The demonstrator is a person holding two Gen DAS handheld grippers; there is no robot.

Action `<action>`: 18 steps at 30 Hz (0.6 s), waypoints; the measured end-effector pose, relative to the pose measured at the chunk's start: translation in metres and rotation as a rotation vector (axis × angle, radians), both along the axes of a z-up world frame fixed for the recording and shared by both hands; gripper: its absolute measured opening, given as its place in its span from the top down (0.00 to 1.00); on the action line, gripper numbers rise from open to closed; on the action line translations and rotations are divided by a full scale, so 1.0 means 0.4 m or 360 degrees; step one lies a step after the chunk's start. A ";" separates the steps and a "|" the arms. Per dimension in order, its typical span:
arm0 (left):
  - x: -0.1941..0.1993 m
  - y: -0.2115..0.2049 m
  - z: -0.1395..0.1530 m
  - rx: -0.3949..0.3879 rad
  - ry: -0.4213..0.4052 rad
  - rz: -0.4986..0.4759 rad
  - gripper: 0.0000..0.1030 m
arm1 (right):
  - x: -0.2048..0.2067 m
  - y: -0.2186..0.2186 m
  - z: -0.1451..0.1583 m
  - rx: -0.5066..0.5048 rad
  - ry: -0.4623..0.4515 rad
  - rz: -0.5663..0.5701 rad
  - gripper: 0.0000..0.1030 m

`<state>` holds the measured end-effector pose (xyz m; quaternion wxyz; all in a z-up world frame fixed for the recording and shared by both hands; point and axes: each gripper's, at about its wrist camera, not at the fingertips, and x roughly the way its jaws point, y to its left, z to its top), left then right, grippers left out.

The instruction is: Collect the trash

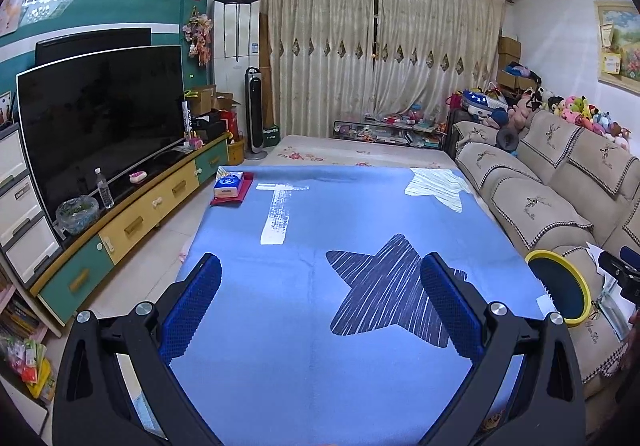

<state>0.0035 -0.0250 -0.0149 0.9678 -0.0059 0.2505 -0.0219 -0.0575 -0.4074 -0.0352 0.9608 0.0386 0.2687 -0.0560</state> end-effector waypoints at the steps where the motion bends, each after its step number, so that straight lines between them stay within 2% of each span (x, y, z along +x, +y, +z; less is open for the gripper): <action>1: 0.001 -0.002 0.000 -0.0001 0.0001 -0.0002 0.05 | 0.000 -0.002 0.000 0.0005 0.0000 -0.0004 0.07; 18: 0.001 -0.015 0.004 0.0005 -0.0001 -0.0023 0.05 | 0.003 -0.015 -0.005 0.0017 0.0003 -0.0013 0.07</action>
